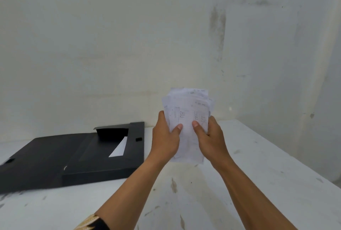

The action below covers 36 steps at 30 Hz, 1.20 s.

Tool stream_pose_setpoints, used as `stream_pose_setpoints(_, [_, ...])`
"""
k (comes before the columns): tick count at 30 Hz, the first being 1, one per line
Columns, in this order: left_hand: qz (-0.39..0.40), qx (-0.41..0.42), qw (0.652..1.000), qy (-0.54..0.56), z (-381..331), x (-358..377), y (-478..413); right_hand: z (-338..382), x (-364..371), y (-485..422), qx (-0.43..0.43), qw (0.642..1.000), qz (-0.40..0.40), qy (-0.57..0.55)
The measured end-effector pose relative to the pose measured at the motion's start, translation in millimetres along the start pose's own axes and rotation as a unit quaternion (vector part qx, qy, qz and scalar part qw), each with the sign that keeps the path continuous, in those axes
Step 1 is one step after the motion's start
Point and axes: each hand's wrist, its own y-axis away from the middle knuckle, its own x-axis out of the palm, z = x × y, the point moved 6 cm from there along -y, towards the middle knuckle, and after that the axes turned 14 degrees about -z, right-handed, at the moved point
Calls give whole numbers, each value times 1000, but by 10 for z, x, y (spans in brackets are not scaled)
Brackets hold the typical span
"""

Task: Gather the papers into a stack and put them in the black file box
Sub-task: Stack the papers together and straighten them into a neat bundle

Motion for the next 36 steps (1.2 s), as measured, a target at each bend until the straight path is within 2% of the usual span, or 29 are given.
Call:
stream_pose_setpoints(3, [-10, 5, 1000, 18, 46, -28, 30, 11, -45, 31, -7, 998, -32, -45])
stream_pose_setpoints(6, [-18, -6, 999, 37, 114, -75, 80, -68, -55, 70, 37, 994, -28, -97])
stream_pose_setpoints(12, [10, -12, 999, 33, 208, -49, 167, -150, 4, 130, 41, 998, 22, -48])
stream_pose_setpoints(19, [26, -2, 999, 44, 241, 10, 235, -170, -21, 124, 52, 996, -6, -73])
stream_pose_setpoints(23, [19, 0, 996, 82, 265, 11, 230, -123, -19, 127, 38, 996, -1, -79])
stream_pose_setpoints(27, [36, 6, 997, 63, 286, 34, 268, -153, -6, 160, 22, 998, 18, -54])
stream_pose_setpoints(32, [3, 25, 997, 70, 234, 26, 246, -95, -17, 152, 6, 999, 2, -49])
stream_pose_setpoints(36, [12, 26, 993, 114, 182, 7, 194, -46, -91, 84, 4, 998, -14, -65])
